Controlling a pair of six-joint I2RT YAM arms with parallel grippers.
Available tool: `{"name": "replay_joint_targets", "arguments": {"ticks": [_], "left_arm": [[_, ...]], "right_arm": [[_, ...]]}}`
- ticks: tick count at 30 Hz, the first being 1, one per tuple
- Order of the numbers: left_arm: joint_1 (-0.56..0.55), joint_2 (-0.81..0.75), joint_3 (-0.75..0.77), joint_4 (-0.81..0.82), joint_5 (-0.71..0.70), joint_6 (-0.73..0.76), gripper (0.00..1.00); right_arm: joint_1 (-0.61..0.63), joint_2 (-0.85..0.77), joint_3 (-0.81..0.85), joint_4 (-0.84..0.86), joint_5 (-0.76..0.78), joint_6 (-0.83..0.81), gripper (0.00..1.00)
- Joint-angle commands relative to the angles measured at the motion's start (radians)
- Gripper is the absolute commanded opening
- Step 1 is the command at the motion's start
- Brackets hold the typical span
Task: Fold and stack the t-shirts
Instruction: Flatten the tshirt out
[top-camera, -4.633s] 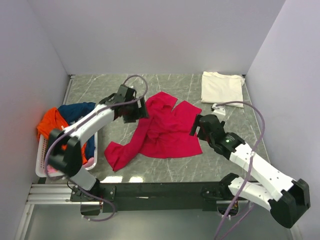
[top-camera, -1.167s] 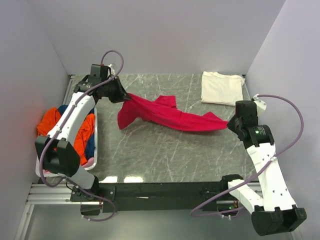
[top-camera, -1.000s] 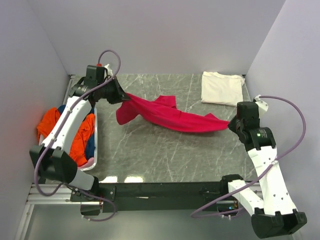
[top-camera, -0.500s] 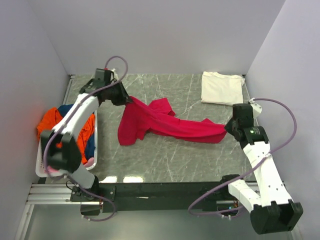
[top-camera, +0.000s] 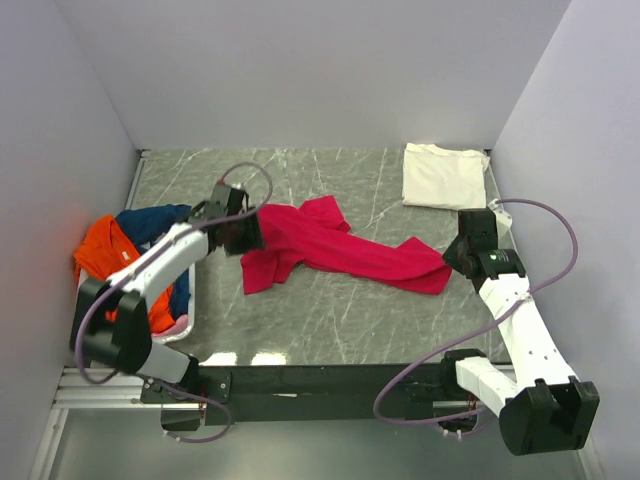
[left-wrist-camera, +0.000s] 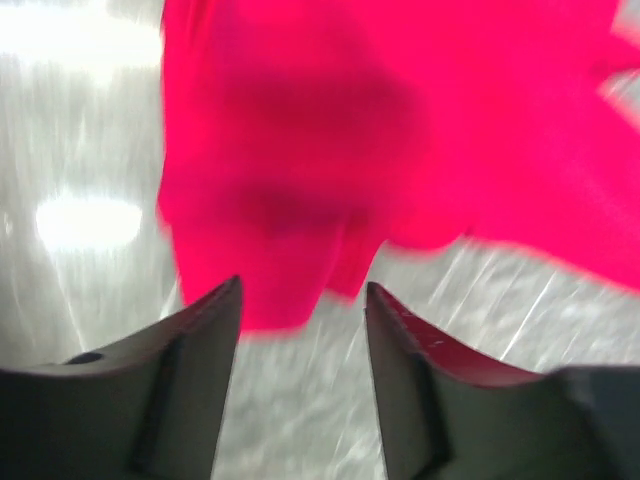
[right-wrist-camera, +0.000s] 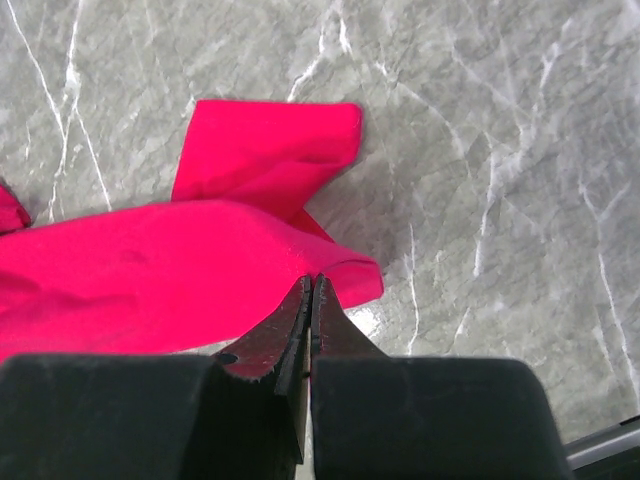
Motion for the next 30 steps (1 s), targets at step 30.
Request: {"name": "replay_joint_targets", "arguments": {"ticks": [30], "left_arm": [[-0.012,-0.021,-0.338,0.049,-0.085,-0.170,0.40]], "right_arm": [[-0.009,-0.027,-0.057,0.065,-0.050,-0.001,0.00]]}}
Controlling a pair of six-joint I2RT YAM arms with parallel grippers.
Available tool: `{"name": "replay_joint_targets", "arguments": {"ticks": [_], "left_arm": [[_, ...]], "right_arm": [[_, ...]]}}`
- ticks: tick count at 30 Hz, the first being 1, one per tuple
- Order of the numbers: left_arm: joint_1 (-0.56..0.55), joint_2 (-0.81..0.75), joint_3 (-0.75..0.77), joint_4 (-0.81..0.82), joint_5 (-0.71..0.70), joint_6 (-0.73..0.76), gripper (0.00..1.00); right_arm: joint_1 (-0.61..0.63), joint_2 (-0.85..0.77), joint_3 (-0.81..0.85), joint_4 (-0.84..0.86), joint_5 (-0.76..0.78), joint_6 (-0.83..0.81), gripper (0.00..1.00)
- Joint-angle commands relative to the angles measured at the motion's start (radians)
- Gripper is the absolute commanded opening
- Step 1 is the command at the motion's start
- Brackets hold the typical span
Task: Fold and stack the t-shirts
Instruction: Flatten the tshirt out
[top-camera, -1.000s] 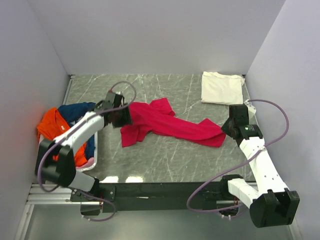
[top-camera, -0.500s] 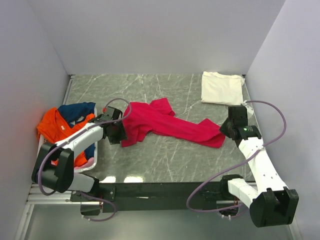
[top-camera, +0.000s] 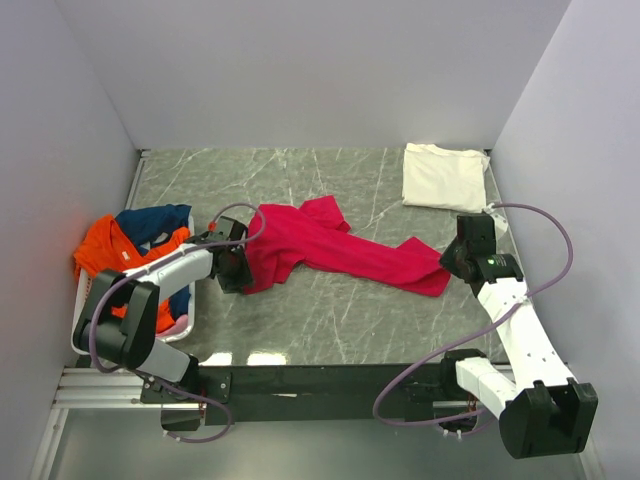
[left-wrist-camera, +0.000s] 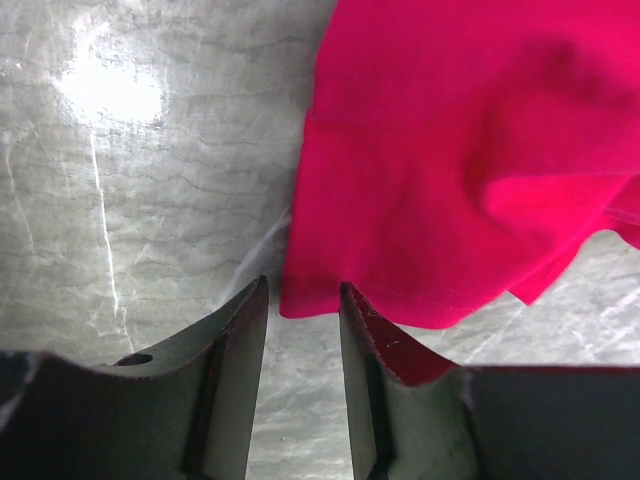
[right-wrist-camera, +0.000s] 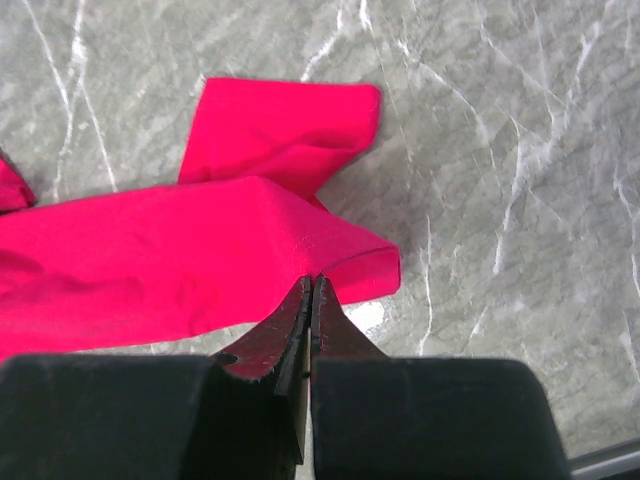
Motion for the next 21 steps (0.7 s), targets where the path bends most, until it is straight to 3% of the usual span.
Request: {"name": "replay_joint_targets", "arguments": {"ticks": [1,7,13,17,21], "left_arm": [[-0.004,0.019,-0.003,0.009,-0.036,-0.015,0.40],[-0.018,0.045,-0.003,0.022,-0.049,-0.018,0.39],[-0.033,0.085,-0.017,0.039,-0.030,-0.020,0.00],[-0.030,0.059,0.015,0.016,-0.020,-0.014,0.00],[-0.015,0.032,0.220,-0.036,-0.025,0.008,0.00]], "right_arm": [[-0.006,-0.013,-0.005,0.020,0.006,0.003,0.00],[-0.006,-0.007,-0.002,0.022,0.009,0.002,0.00],[-0.006,-0.015,0.001,0.015,0.008,0.008,0.00],[-0.007,-0.014,0.036,-0.006,0.023,-0.012,0.00],[-0.007,0.014,0.167,-0.047,0.046,-0.050,0.00]]}}
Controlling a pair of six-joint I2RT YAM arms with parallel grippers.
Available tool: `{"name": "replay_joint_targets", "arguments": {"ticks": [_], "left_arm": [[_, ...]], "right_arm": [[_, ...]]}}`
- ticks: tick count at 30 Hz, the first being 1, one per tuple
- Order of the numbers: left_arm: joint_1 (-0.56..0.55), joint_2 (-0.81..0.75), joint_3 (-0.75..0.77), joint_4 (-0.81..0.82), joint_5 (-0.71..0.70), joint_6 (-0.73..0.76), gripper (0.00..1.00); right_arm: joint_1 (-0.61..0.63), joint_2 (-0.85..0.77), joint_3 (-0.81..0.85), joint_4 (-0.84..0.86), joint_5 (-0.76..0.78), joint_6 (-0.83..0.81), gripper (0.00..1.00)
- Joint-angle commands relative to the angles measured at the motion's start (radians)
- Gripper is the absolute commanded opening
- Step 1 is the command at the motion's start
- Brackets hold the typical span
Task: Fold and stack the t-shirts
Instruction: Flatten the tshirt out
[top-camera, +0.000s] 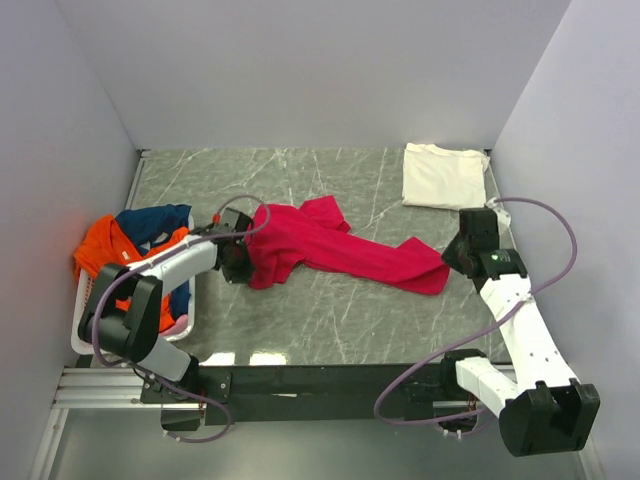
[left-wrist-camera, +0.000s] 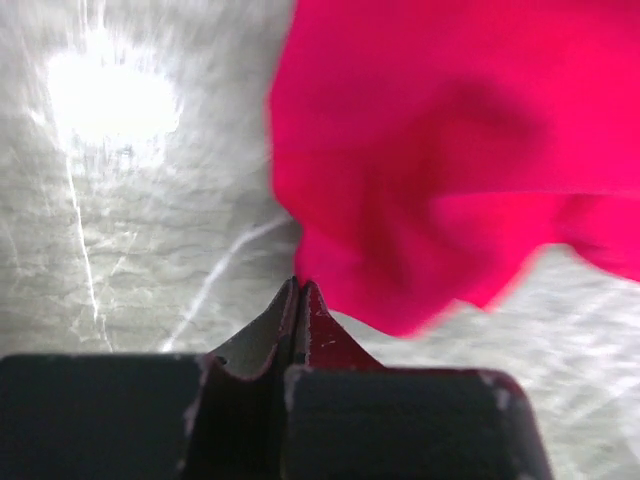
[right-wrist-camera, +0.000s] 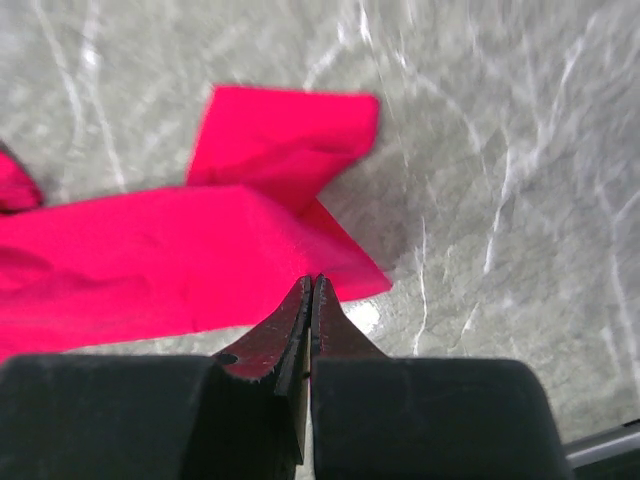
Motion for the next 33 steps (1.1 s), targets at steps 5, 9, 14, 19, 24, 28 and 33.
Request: {"name": "replay_joint_targets", "arguments": {"ticks": [5,9,14,19,24,28,33], "left_arm": [[0.094,0.043,0.466,-0.054,0.041,0.050,0.00],[0.154,0.158,0.821,-0.054,0.128,0.051,0.00],[0.222,0.221,1.131,-0.021,0.234,-0.037,0.00],[0.277,0.138,1.214,0.140,0.284,-0.136,0.00],[0.288,-0.071,1.088,0.312,0.260,-0.145,0.00],[0.305,-0.234,1.008,0.348,0.179,-0.114,0.00],[0.305,-0.369,1.037,0.341,0.130,-0.016,0.00]], "right_arm": [[-0.007,0.103,0.294,-0.018,0.043,-0.087,0.00],[-0.010,0.183,0.497,-0.037,0.046,-0.107,0.00],[-0.012,0.246,0.726,-0.061,0.051,-0.121,0.00],[-0.012,0.211,0.885,-0.037,0.037,-0.151,0.00],[-0.010,0.067,0.862,0.028,0.025,-0.185,0.00],[-0.012,-0.076,0.816,0.049,-0.006,-0.196,0.00],[-0.012,-0.191,0.802,0.059,-0.029,-0.202,0.00]]}}
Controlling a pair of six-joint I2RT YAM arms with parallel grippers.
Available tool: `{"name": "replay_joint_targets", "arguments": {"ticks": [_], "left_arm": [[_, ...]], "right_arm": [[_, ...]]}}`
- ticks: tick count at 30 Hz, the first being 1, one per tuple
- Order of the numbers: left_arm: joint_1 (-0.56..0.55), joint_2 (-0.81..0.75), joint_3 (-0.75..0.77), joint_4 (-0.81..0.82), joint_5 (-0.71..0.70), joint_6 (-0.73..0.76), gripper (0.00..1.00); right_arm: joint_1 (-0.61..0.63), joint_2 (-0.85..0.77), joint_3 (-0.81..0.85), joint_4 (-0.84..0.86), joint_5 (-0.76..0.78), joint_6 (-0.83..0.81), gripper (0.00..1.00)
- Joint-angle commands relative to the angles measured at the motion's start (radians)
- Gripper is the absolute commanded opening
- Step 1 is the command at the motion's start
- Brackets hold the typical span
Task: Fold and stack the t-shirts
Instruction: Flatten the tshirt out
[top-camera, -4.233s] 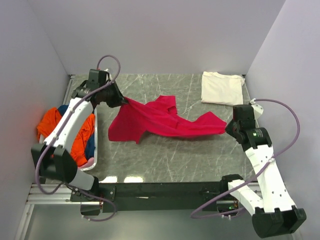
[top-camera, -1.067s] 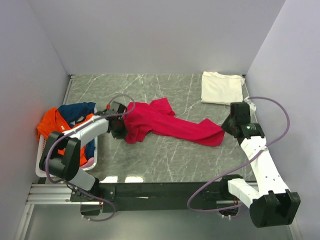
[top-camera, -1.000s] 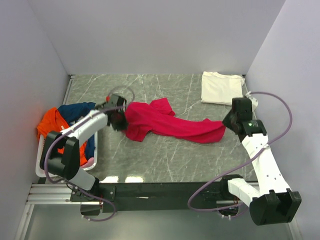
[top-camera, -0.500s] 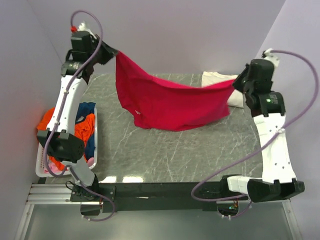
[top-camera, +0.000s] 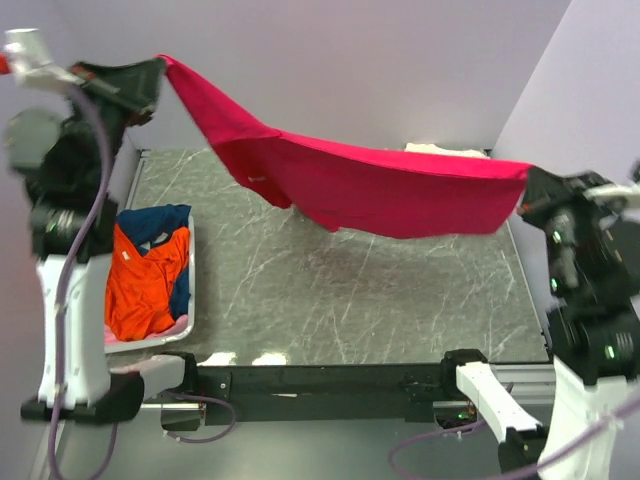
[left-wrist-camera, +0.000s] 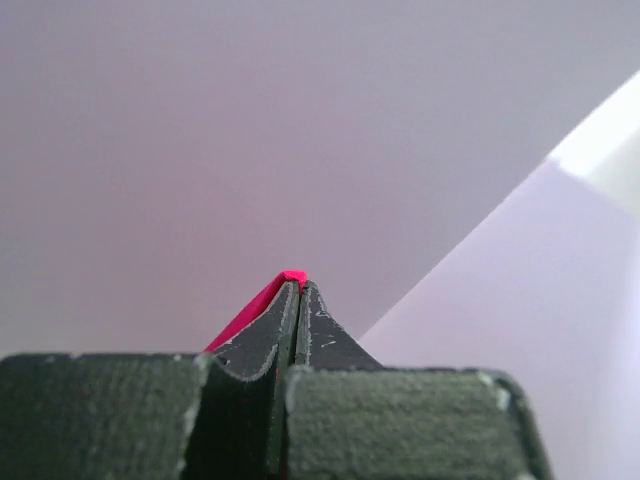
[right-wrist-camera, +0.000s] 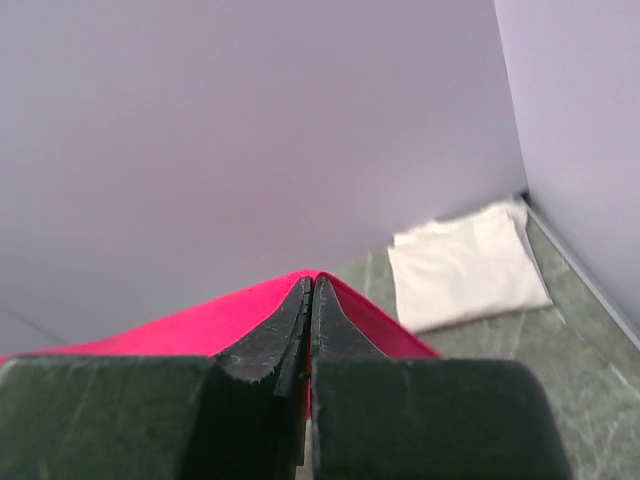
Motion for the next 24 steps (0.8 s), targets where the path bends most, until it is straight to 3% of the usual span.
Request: {"name": "replay_joint_targets", "arguments": {"ticks": [1,8,17,24], "left_arm": [[0.007,-0.070,0.043,0.086,-0.051,0.076,0.00],[0.007,-0.076,0.088,0.083,0.024,0.110,0.00],[0.006,0.201,0.048,0.069,0.250,0.052,0.01],[0.002,0.362,0.126,0.100,0.277,0.061,0.01]], "right_arm": [[-0.010,-0.072,-0.001,0.063,-0.016,-0.027,0.00],[-0.007,-0.106,0.035,0.068,0.033,-0.009,0.00],[-0.010,-0.014,-0.253,0.160,0.081,0.022,0.00],[-0.012,0.112,-0.262,0.224,0.090,0.020,0.00]]}}
